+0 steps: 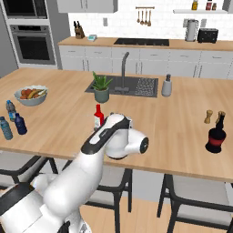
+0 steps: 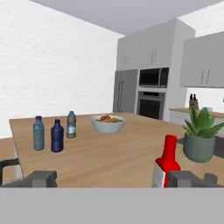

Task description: Move the plastic bottles in the middle to the plastics group, and the glass bottles in the middle to the glass group.

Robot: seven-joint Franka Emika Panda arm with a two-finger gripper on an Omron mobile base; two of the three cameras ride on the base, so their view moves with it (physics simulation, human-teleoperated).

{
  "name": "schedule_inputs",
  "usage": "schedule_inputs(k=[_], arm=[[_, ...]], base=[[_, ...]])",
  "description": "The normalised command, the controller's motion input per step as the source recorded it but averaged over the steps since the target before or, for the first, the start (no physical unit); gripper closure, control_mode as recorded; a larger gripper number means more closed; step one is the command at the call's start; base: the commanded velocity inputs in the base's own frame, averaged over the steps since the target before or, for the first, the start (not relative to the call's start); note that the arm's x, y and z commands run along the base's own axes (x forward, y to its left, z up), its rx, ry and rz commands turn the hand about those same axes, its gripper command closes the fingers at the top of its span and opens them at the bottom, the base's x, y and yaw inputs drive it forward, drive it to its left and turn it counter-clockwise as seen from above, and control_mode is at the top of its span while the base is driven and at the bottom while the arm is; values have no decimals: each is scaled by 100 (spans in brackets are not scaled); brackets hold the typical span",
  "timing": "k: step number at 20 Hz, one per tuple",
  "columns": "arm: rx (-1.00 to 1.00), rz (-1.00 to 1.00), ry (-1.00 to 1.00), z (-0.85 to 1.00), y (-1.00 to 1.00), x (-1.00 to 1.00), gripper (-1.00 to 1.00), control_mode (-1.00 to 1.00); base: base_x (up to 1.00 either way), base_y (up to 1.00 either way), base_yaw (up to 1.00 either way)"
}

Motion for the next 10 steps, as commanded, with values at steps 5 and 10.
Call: schedule_inputs(k=[5, 10], arm=[[-12, 3, -2, -45, -13, 60, -100, -100], [-7, 5, 0, -36, -11, 51, -100, -100]], base=[[0, 0, 0], [0, 0, 0]])
